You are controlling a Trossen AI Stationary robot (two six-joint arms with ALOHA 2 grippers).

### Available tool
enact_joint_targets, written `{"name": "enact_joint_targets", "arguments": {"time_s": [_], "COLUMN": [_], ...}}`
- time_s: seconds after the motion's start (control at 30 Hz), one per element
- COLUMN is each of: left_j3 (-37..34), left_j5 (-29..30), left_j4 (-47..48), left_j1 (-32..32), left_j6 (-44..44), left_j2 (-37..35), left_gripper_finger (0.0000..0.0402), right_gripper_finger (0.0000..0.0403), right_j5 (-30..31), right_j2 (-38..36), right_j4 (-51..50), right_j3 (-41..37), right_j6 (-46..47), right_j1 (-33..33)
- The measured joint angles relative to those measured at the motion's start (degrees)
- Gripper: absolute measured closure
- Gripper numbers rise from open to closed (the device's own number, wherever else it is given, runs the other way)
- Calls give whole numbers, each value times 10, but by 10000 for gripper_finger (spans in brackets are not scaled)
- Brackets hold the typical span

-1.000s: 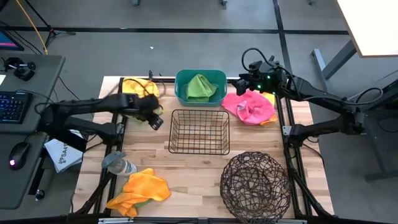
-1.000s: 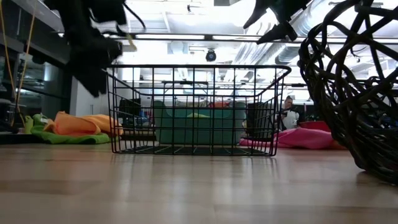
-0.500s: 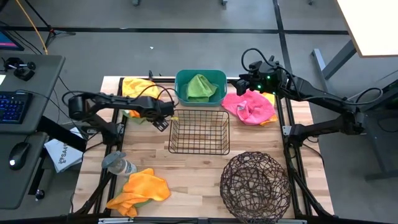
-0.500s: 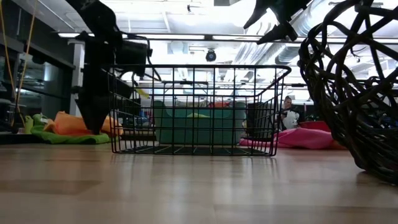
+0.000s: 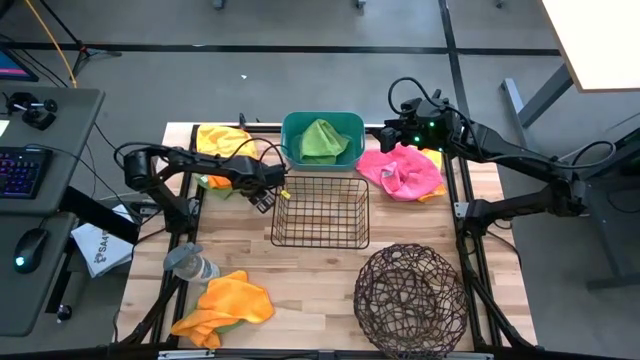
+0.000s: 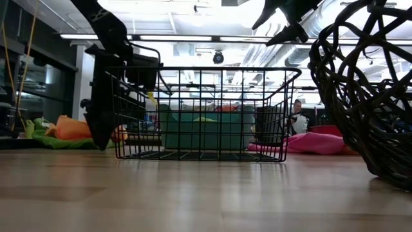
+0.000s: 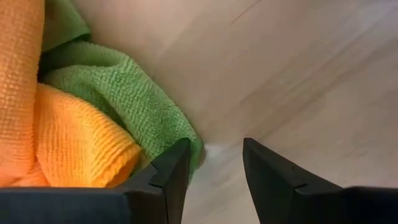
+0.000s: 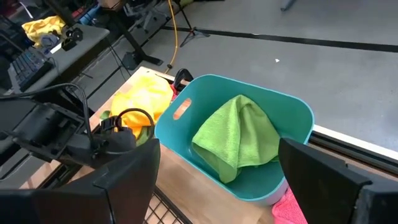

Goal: Sort microfiber towel by color & place in baskets
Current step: Put the top green microfiber cloth into the blue bin

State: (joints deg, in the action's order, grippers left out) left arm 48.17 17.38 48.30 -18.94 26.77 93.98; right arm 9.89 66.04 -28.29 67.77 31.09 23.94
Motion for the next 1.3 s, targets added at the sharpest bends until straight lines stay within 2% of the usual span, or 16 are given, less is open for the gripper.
{"name": "enact_joint_targets", "arguments": {"time_s": [0.1, 0.23, 0.47, 0.77, 0.83, 0.9, 0.97, 1.0, 1.17, 1.3], "left_j3": [-2, -1, -1, 3, 2, 1, 0, 0, 37, 109], "left_j5": [12, 70, 28, 54, 57, 52, 37, 26, -42, -49], "left_j4": [13, 19, 13, 15, 12, 12, 13, 11, 72, 168], "left_j1": [8, 21, 8, -2, -2, -1, -1, -1, 26, 52], "left_j6": [2, -4, -83, -121, -136, -146, -148, -142, -112, -90], "left_j2": [-15, -34, -2, 51, 51, 46, 35, 24, -67, -157], "left_gripper_finger": [270, 270, 271, 273, 287, 326, 378, 388, 399, 401], "right_gripper_finger": [80, 80, 80, 80, 80, 80, 80, 80, 80, 80], "right_j5": [0, 0, 0, 0, 0, 0, 1, 2, 10, 11], "right_j2": [0, 0, 0, 0, 0, 0, 0, 0, 0, 0], "right_j4": [0, -1, -2, -3, -3, -4, -6, -8, -12, -11], "right_j3": [0, 0, 0, 0, 0, 0, 0, 0, 0, 0], "right_j6": [0, 0, -1, 0, 0, 0, -1, 0, -1, -3], "right_j1": [0, 0, 0, -3, -6, -10, -13, -14, -23, -23]}}
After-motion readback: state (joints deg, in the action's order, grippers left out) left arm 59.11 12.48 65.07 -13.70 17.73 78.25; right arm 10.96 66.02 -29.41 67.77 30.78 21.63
